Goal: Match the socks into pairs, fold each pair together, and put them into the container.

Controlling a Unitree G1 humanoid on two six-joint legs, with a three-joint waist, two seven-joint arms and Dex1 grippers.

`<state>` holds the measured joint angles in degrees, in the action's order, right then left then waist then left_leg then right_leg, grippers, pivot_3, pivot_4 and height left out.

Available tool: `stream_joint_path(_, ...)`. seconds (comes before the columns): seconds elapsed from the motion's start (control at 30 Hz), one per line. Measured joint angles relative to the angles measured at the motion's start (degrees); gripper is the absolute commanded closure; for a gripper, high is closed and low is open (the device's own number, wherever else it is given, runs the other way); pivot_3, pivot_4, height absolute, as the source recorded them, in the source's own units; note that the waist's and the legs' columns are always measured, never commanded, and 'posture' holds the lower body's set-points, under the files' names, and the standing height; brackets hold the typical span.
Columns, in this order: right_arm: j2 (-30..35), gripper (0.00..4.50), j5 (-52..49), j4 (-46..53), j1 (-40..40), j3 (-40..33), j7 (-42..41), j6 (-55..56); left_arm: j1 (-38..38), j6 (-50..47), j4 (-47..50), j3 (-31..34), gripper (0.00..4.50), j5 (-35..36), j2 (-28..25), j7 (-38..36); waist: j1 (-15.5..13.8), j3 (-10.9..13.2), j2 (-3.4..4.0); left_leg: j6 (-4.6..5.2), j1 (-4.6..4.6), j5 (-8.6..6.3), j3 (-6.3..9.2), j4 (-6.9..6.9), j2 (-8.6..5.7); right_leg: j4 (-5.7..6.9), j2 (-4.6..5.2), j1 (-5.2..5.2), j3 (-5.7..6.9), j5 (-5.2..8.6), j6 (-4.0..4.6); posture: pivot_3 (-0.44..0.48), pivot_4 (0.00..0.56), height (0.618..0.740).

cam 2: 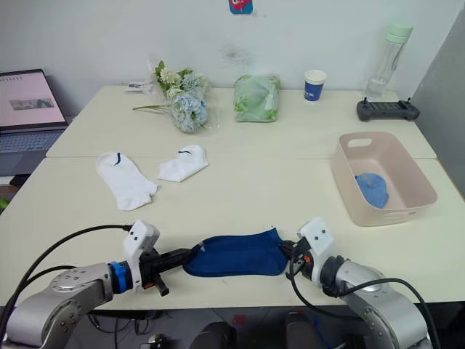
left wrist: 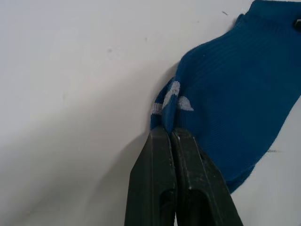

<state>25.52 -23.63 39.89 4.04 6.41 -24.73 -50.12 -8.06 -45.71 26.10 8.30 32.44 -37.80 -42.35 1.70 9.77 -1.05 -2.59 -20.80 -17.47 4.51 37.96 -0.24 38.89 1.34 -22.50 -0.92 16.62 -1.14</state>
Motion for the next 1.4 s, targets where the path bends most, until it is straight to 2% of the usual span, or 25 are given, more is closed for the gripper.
stream_joint_path(0.27, 0.25, 4.47, 0.43, -1.76, -0.85, 1.11, 0.07, 0.76, -1.24, 2.63, 0.25, -1.20, 4.50, -2.17, -0.32, 0.67, 0.01, 0.00, 0.00, 0.01, 0.03, 0.00, 0.01, 0.00, 0.00, -0.01, 0.00, 0.06, 0.00, 0.00, 0.00, 0.000, 0.150, 0.740)
stream_joint_path(0.33, -0.02, 4.50, 0.30, -1.75, -1.15, 1.41, 0.46, 0.44, -1.40, 2.96, 0.31, -1.20, 4.09, -2.15, -0.30, 0.60, 0.00, 0.00, 0.00, 0.01, 0.03, 0.00, 0.02, 0.00, 0.00, -0.01, 0.00, 0.06, 0.02, 0.00, 0.00, 0.000, 0.150, 0.740)
stream_joint_path(0.47, -0.12, 3.40, 0.37, -1.62, -1.13, 1.35, 1.78, 0.28, -2.38, 6.64, 0.30, -1.25, 2.98, -3.47, -0.29, 0.36, -0.02, 0.00, 0.00, 0.01, 0.03, 0.00, 0.02, 0.00, 0.00, -0.02, 0.00, 0.06, 0.01, 0.00, 0.00, 0.000, 0.150, 0.740)
stream_joint_path(0.67, -0.16, 1.21, 0.39, -0.42, -0.84, -1.23, 2.47, 3.43, -2.26, 9.17, 0.34, 0.48, 1.01, -3.86, -1.27, 0.14, -0.02, 0.00, 0.00, 0.01, 0.03, 0.00, 0.02, 0.00, 0.01, -0.02, 0.00, 0.06, 0.02, 0.00, 0.00, 0.000, 0.150, 0.740)
stream_joint_path(0.73, -0.95, 0.52, 0.23, 0.36, -1.25, -2.10, 2.33, 5.16, -1.72, 10.11, 0.23, 2.63, 0.99, -3.03, -1.27, -0.37, -0.02, 0.00, 0.00, 0.01, 0.02, 0.00, 0.04, 0.00, 0.02, -0.02, -0.01, 0.06, 0.05, 0.00, 0.00, 0.000, 0.150, 0.740)
stream_joint_path(0.9, -1.21, 0.52, 0.09, 1.42, -4.14, -1.75, 1.16, 8.46, 4.52, 11.90, -4.97, 6.07, 0.99, -3.58, -5.13, -2.12, -0.02, 0.01, 0.01, 0.01, 0.04, 0.00, 0.05, 0.00, 0.01, -0.01, -0.06, 0.08, 0.08, 0.00, 0.00, 0.000, 0.150, 0.740)
stream_joint_path(0.97, -0.99, 0.47, 1.19, 1.15, -5.27, -0.05, 0.93, 9.58, 7.68, 13.02, -6.76, 5.57, 1.38, -4.00, -5.27, -2.64, -0.02, 0.01, 0.01, 0.01, 0.03, 0.00, 0.03, 0.01, -0.02, -0.03, -0.05, 0.08, 0.06, 0.00, 0.00, 0.000, 0.150, 0.740)
stream_joint_path(1.0, -0.94, 0.47, 2.27, 0.53, -6.02, 1.59, 0.68, 10.33, 9.98, 13.41, -6.82, 4.21, 1.58, -3.98, -5.22, -3.64, -0.02, 0.01, -0.01, 0.01, 0.01, 0.00, 0.03, 0.01, -0.03, -0.06, -0.05, 0.08, 0.06, 0.00, 0.00, 0.000, 0.150, 0.740)
stream_joint_path(1.07, -1.21, 1.07, 2.88, -0.88, -7.26, 4.09, -0.07, 10.99, 12.49, 14.01, -5.78, 0.74, 2.27, -4.16, -5.12, -5.32, -0.02, 0.01, -0.01, 0.01, 0.02, 0.00, -0.02, 0.01, -0.06, -0.09, -0.03, 0.09, 0.00, 0.00, -0.01, 0.000, 0.150, 0.740)
stream_joint_path(1.3, 0.95, 3.59, 4.63, -6.00, -8.79, 8.31, -2.95, 10.75, 12.73, 17.31, -5.92, -11.79, 4.48, -7.10, -3.40, -10.31, 0.05, 0.02, 0.01, 0.01, 0.03, 0.00, 0.01, 0.00, 0.01, -0.05, -0.03, 0.08, 0.03, 0.01, -0.01, 0.000, 0.150, 0.740)
stream_joint_path(1.37, 1.48, 4.41, 4.67, -6.49, -9.35, 9.66, -4.31, 10.38, 13.37, 17.41, -7.04, -13.34, 4.50, -7.61, -2.77, -10.82, 0.01, 0.02, 0.01, 0.01, 0.03, 0.00, 0.08, 0.00, 0.02, -0.01, -0.05, 0.08, 0.09, 0.00, -0.01, 0.000, 0.150, 0.740)
stream_joint_path(1.4, 1.78, 4.46, 4.64, -6.83, -9.29, 10.65, -5.27, 10.39, 13.91, 17.49, -8.06, -13.95, 4.50, -7.81, -1.75, -10.78, -0.02, 0.02, 0.01, 0.02, 0.04, 0.00, 0.08, 0.00, 0.01, 0.00, -0.06, 0.10, 0.11, 0.01, -0.01, 0.000, 0.150, 0.740)
